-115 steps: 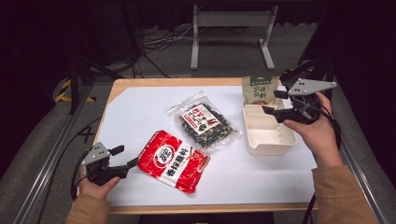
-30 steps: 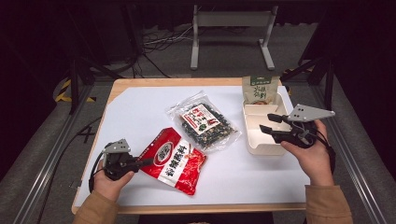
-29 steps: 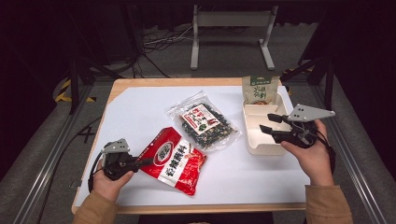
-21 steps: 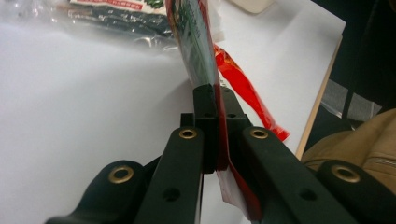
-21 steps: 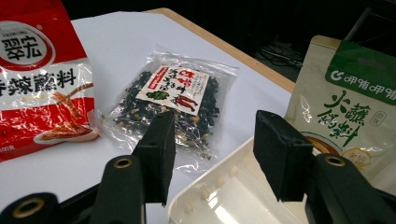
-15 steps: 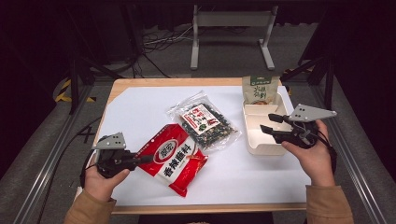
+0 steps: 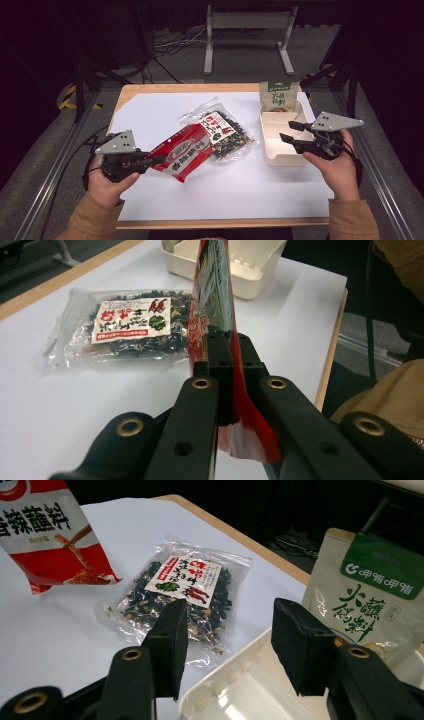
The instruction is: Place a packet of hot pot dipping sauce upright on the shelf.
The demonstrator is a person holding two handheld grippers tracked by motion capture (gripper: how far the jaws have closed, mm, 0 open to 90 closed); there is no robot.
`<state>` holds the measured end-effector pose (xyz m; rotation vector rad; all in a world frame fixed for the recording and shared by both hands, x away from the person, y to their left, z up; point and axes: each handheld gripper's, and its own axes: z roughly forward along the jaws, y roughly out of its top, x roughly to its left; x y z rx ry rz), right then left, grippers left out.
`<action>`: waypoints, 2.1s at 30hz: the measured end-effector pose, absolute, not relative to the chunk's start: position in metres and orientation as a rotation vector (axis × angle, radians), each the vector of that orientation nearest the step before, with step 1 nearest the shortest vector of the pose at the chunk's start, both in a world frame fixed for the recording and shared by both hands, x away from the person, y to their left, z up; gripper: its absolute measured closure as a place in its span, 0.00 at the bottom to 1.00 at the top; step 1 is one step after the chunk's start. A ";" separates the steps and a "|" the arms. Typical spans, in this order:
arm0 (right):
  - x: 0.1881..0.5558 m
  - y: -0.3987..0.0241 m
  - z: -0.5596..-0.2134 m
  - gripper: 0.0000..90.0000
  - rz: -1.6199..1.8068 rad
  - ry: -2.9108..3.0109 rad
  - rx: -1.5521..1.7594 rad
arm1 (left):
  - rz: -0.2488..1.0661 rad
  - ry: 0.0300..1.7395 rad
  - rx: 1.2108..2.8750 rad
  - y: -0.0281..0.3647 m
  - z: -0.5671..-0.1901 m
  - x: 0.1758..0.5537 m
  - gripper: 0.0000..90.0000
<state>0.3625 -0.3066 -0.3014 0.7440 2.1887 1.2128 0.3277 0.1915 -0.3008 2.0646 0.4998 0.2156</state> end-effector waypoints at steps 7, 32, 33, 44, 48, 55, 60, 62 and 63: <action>0.355 -0.294 -0.295 0.54 1.221 2.209 0.696 | 0.195 0.454 2.106 0.183 -0.287 0.331 0.99; 0.344 -0.239 -0.302 0.50 1.363 2.402 0.537 | 0.146 0.208 2.188 0.130 -0.282 0.344 1.00; 0.344 -0.236 -0.304 0.50 1.364 2.417 0.529 | 0.142 0.204 2.188 0.129 -0.282 0.343 0.99; 0.349 -0.210 -0.323 0.52 1.337 2.549 0.442 | 0.138 0.147 2.181 0.122 -0.281 0.337 0.99; 0.352 -0.204 -0.331 0.56 1.352 2.566 0.444 | 0.138 0.144 2.179 0.122 -0.281 0.336 0.99; 0.356 -0.193 -0.346 0.60 1.346 2.626 0.413 | 0.147 0.126 2.177 0.121 -0.281 0.335 0.99; 0.356 -0.188 -0.349 0.66 1.299 2.651 0.369 | 0.149 0.122 2.177 0.120 -0.281 0.334 0.99; 0.355 -0.187 -0.349 0.71 1.262 2.663 0.330 | 0.156 0.124 2.181 0.119 -0.282 0.334 0.99; 0.354 -0.185 -0.349 0.74 1.222 2.667 0.306 | 0.158 0.121 2.183 0.119 -0.282 0.334 0.99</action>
